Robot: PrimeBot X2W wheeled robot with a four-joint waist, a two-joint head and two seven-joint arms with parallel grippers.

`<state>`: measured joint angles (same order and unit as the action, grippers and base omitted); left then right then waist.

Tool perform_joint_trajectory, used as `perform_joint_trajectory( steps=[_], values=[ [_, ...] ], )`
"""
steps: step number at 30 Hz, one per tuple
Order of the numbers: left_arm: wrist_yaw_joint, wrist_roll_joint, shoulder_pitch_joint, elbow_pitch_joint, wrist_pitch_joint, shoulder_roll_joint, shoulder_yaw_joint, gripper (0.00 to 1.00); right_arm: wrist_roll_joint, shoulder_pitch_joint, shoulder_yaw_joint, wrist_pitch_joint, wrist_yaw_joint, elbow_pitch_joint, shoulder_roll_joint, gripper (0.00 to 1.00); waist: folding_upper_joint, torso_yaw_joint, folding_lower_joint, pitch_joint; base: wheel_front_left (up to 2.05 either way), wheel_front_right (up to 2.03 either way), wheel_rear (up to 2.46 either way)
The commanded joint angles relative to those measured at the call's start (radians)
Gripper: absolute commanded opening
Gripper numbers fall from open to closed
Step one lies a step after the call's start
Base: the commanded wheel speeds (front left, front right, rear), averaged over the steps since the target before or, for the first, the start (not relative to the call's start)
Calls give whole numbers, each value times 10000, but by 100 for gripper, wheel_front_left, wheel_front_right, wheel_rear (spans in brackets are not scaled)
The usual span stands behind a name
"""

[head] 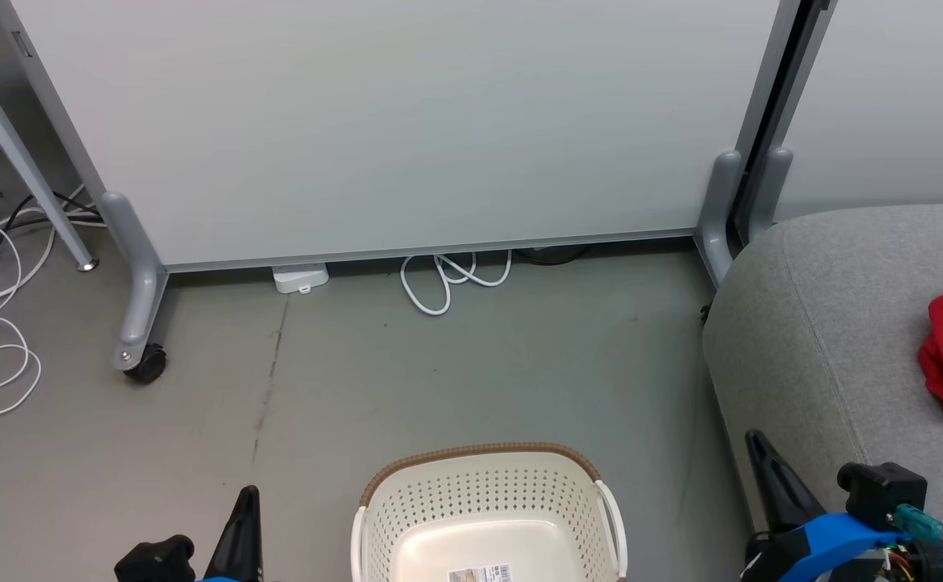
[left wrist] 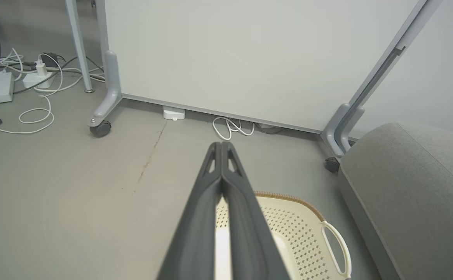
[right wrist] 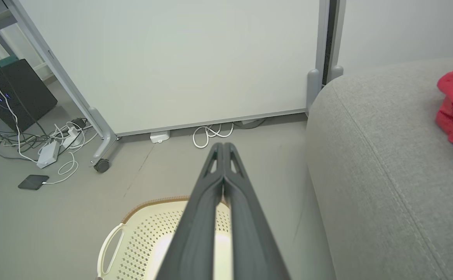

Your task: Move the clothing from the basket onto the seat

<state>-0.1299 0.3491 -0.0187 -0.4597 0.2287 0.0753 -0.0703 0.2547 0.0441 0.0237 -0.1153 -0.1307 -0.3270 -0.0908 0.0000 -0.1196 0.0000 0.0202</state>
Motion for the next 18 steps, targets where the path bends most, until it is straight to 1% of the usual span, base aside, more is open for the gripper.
perform_joint_trajectory(
  steps=[1, 18],
  values=[
    [-1, 422, 249, 239, -90, 21, 132, 0, 485, 168, -88, 58, 0, 189, -6, 0, 0, 15, 0, -3, 0, 0, 0],
    [-3, 3188, 506, 694, -841, -37, 521, 0, 3458, 287, -370, 548, 0, 367, 87, 0, 0, 185, 0, -36, 0, 0, 0]
  ],
)
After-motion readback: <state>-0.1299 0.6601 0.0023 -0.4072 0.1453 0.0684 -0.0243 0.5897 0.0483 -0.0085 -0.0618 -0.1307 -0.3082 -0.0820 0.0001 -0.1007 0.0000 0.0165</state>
